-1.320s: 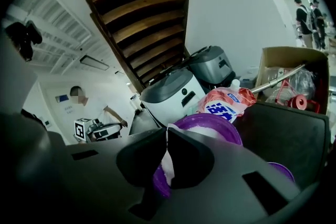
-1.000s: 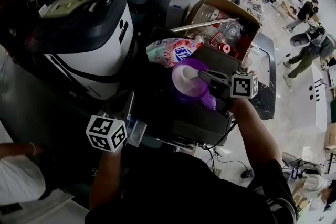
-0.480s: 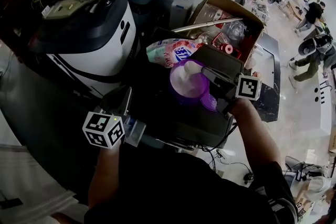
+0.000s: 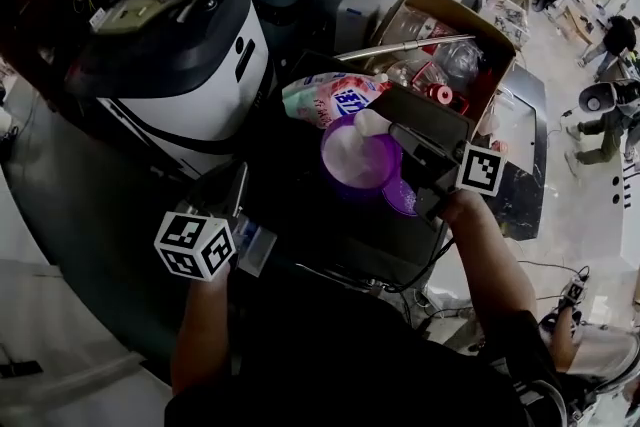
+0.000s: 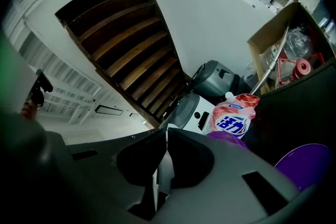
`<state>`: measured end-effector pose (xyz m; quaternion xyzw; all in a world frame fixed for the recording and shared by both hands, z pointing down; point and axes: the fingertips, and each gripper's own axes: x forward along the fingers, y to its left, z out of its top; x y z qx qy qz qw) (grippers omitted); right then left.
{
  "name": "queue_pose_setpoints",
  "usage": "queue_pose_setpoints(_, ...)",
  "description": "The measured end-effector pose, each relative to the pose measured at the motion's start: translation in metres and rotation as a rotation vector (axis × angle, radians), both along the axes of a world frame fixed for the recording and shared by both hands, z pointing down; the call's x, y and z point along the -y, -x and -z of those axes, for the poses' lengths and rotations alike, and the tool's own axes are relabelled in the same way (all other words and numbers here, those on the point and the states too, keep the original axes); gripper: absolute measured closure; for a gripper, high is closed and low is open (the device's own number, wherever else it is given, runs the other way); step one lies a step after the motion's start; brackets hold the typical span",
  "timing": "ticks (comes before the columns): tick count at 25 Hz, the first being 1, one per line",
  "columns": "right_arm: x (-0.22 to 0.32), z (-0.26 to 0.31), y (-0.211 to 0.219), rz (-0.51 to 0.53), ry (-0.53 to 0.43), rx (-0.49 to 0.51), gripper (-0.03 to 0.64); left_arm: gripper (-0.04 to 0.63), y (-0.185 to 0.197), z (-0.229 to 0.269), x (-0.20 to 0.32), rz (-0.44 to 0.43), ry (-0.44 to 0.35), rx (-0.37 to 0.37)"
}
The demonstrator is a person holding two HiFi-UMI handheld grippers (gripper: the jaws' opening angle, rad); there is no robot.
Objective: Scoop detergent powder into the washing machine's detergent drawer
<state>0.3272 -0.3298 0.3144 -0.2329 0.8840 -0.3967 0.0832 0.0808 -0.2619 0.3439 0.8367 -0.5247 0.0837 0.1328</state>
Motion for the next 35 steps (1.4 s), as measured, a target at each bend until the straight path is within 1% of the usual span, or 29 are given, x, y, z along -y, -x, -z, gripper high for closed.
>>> queue_pose_setpoints(8,0.0,0.012,0.004,0.027,-0.018,0.056,0.595,0.592,0.011,0.001,-0.006,0.056,0.005,0.011)
queue_pose_setpoints(11,-0.003,0.018,0.012,0.053,-0.021,0.072,0.595,0.592,0.019,0.003,-0.009,0.077,0.007,0.009)
queue_pose_setpoints(15,-0.009,0.022,0.031,0.079,-0.017,0.07,0.595,0.592,0.03,0.004,-0.011,0.082,0.005,0.006)
queue_pose_setpoints(20,-0.026,0.028,0.069,0.091,-0.026,0.06,0.595,0.592,0.06,0.001,-0.018,0.077,-0.009,-0.005)
queue_pose_setpoints(26,-0.053,0.034,0.129,0.089,-0.034,0.065,0.595,0.592,0.105,-0.006,-0.035,0.041,-0.009,-0.006)
queue_pose_setpoints(35,-0.1,0.016,0.22,0.075,0.012,0.084,0.595,0.592,0.165,-0.021,-0.071,-0.027,0.011,-0.018)
